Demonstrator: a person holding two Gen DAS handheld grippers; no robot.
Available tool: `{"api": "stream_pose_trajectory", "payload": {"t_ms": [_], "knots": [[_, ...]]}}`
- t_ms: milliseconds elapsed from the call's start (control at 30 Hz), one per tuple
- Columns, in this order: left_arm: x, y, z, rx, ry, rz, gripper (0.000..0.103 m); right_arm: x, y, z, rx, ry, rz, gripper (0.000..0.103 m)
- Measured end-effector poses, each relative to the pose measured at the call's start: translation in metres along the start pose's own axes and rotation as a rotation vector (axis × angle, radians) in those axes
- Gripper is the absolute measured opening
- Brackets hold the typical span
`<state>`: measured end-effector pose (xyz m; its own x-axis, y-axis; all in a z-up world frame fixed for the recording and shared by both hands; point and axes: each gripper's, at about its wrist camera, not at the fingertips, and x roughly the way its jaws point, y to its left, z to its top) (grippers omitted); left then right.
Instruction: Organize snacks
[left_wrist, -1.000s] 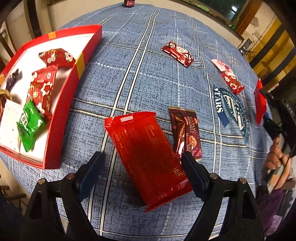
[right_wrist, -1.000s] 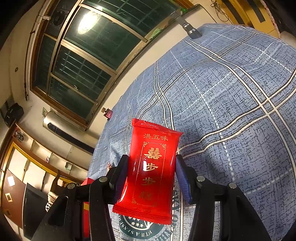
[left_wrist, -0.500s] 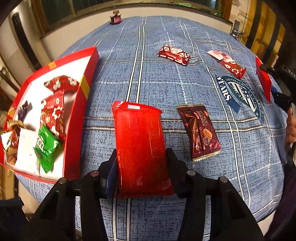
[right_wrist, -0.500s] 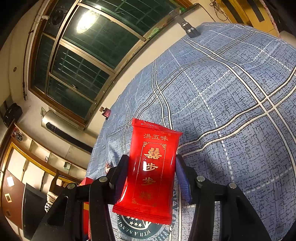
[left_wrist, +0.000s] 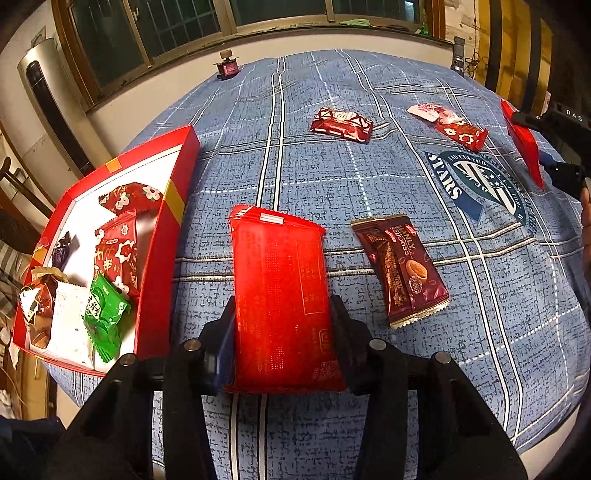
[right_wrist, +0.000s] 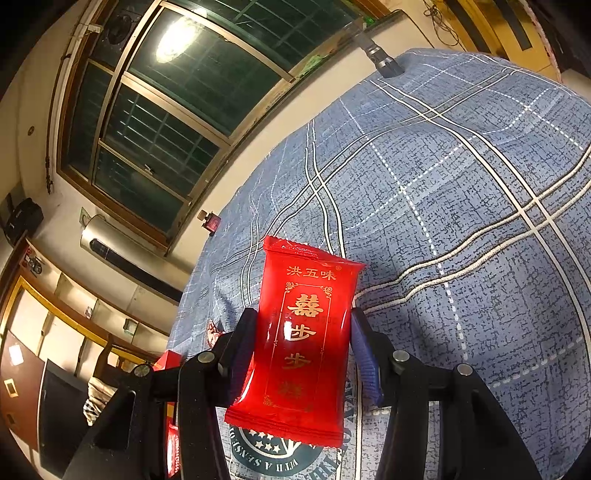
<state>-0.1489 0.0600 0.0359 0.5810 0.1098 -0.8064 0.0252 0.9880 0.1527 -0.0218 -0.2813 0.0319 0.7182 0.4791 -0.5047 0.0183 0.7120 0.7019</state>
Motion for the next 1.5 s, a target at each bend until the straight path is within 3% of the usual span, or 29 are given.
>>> {"api": "stream_pose_trajectory", "payload": {"t_ms": [600,933,1167,1500], "knots": [[-0.015,0.006,0.006,-0.012,-0.058,-0.001,0.044,-0.002,0.016,-0.005,-0.078,-0.011,-0.009,0.052],[-0.058,0.064,0.021,-0.098,-0.184,0.046,0.044,0.001,0.045,-0.022,-0.182,0.008,0.002,0.051],[-0.066,0.111,0.022,-0.172,-0.222,0.091,0.044,0.018,0.089,-0.054,-0.189,0.117,0.103,0.051],[-0.050,0.164,0.004,-0.262,-0.193,0.151,0.044,0.082,0.216,-0.128,-0.301,0.359,0.309,0.051]]}}
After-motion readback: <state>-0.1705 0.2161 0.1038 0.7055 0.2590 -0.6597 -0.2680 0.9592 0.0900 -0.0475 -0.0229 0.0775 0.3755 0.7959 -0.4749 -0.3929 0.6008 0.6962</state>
